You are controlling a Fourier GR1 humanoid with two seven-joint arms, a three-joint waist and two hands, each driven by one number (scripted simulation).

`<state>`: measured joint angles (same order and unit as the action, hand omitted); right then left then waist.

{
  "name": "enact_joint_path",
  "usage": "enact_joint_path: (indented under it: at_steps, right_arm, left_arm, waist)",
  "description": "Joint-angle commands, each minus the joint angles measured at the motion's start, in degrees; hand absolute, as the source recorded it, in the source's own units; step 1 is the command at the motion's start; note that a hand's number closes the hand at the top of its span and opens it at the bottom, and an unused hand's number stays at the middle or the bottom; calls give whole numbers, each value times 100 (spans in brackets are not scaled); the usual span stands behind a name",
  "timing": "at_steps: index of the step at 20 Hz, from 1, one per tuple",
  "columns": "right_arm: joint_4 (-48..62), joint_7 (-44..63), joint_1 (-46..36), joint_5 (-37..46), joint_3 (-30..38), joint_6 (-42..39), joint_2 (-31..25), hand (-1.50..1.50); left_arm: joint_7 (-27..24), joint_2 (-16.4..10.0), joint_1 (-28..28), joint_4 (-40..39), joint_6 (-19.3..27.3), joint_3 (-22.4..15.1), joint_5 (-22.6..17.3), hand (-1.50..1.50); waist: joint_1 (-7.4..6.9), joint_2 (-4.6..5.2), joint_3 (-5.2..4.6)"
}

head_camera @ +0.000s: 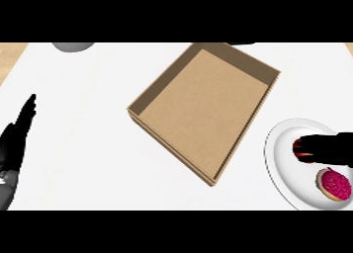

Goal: Pick the cupcake from the plate and place it in the cardboard box

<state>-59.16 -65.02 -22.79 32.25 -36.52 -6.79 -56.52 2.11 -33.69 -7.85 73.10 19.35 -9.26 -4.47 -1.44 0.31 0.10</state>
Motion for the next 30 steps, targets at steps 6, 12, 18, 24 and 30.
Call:
enact_joint_path:
  at_steps: [6, 12, 18, 24, 30]
  right_arm:
    - [-271, -1584, 101, -355, -267, -225, -239, -150]
    - [-391, -1296, 351, -25, -455, 286, -430, -150]
    - [-218, -548, 193, 407, -484, 133, 38, -150]
    - [-261, -442, 349, 209, -161, 793, 539, 150]
    - [-235, -599, 351, -76, 356, 1061, 645, 150]
  left_arm:
    - [69, 92, 7, 114, 0, 47, 60, 0]
    - [-187, 103, 242, -44, -62, 204, 127, 0]
    - [558, 153, 289, 772, 0, 139, 314, 0]
    - [82, 170, 351, 316, -148, 432, 319, 0]
    - [227, 287, 156, 344, -219, 433, 383, 0]
  waist:
    - [67, -16, -3]
    - [109, -22, -7]
    - [67, -33, -3]
    - [100, -32, -4]
    - [127, -30, -2]
